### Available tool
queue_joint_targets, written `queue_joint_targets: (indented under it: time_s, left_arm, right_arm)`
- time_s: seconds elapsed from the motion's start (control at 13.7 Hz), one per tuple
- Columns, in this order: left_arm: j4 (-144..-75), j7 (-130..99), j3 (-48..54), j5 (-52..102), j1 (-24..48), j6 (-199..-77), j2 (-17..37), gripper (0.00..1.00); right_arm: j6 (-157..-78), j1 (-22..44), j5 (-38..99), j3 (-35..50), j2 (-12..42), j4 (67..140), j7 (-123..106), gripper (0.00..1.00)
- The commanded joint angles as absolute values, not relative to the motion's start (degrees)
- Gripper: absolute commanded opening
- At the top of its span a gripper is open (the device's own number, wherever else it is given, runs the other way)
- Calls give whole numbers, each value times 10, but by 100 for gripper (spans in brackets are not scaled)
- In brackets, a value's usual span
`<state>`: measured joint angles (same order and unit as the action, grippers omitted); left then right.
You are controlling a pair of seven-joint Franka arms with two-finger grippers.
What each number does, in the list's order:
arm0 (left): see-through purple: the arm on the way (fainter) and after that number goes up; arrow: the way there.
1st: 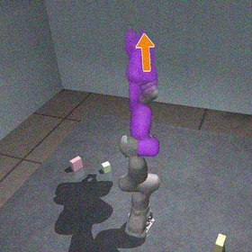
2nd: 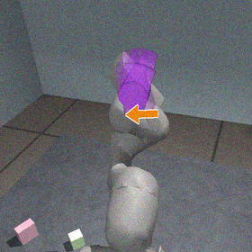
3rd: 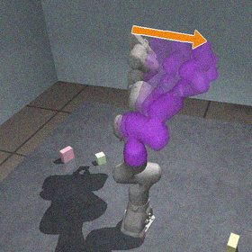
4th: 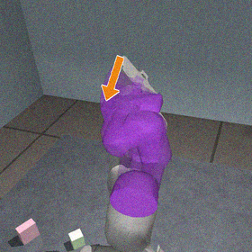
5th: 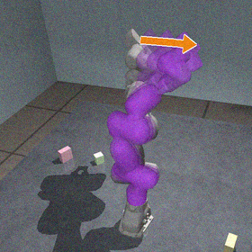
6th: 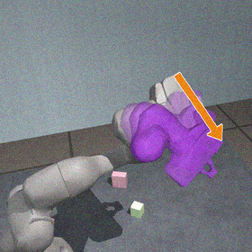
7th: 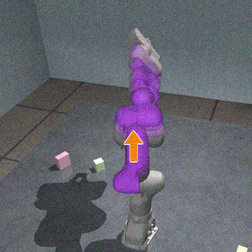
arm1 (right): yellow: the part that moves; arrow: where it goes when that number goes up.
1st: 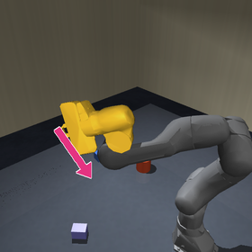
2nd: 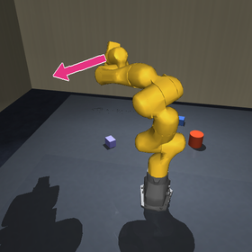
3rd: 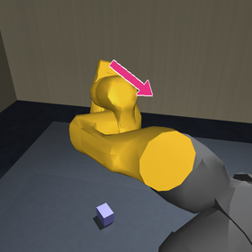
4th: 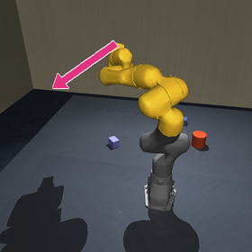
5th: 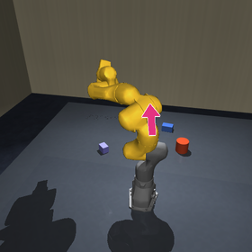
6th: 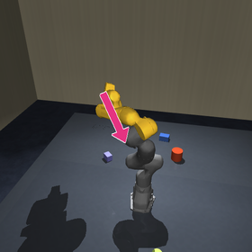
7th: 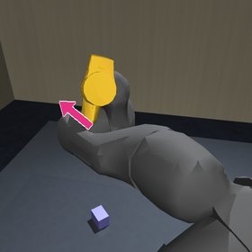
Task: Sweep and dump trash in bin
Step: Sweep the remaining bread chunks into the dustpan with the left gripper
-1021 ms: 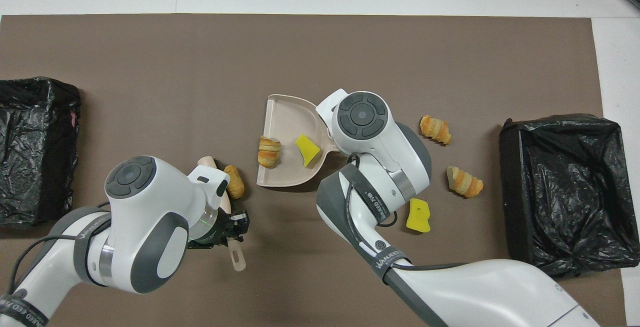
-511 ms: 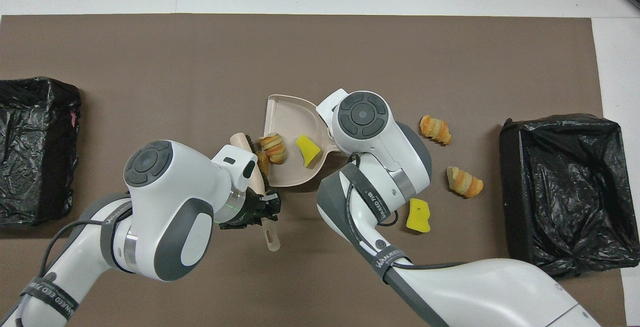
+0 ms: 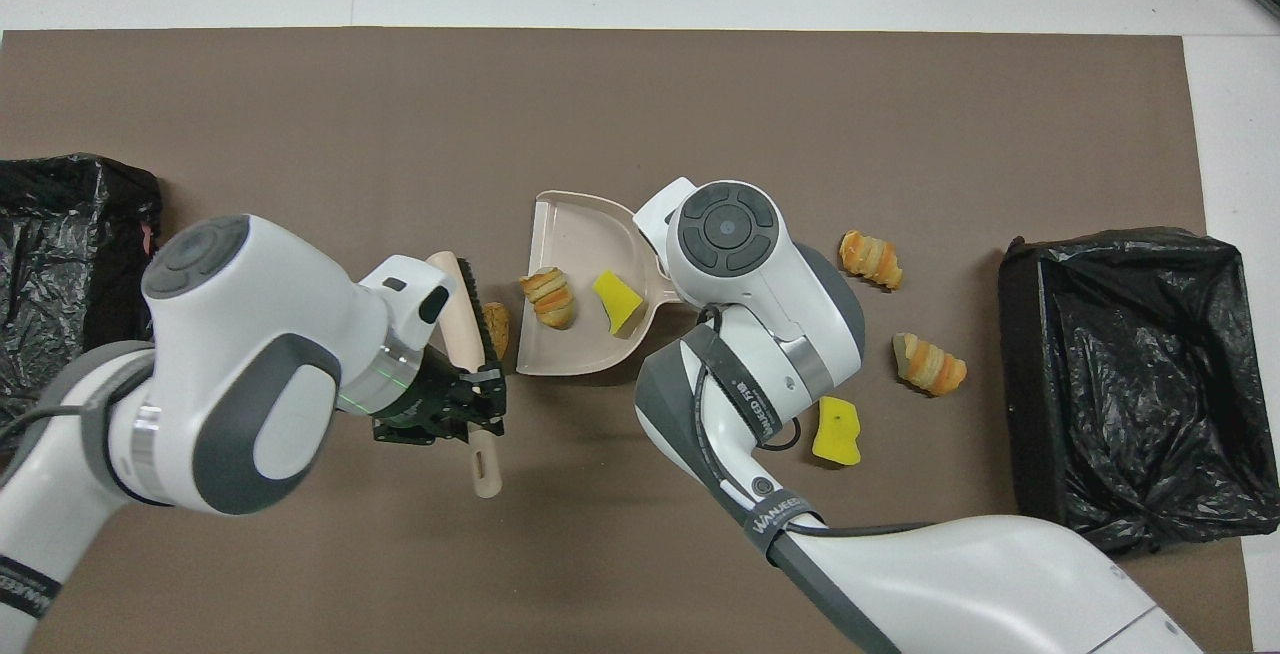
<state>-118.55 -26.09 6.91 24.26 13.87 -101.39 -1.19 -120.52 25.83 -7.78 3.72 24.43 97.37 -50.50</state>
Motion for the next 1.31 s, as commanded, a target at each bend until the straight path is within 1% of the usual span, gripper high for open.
queue_joint_targets:
  time_s: [0.0,0.22,0.44,0.66,0.8,1.02,1.24]
  left_arm:
    - [-1202,-207,71,199,97,-955,-26,0]
    - [-1261,-207,74,184,106,-978,-29,0]
    - [-1286,-193,75,185,157,-1051,-19,0]
    - [-1286,-192,76,214,199,-1128,9,0]
    - [-1267,-192,76,254,215,-1161,22,0]
    - [-1232,-192,78,283,223,-1168,42,0]
    - [-1229,-183,75,301,216,-1156,27,0]
  right_arm:
    - [-1222,249,-69,41,243,981,-532,0]
    - [-1222,249,-70,41,243,981,-533,0]
    - [-1222,249,-70,41,243,981,-533,0]
    - [-1222,248,-69,41,243,981,-535,0]
    - [-1222,247,-69,41,243,981,-535,0]
    - [-1222,247,-69,41,243,981,-534,0]
    - [-1222,246,-69,41,243,981,-534,0]
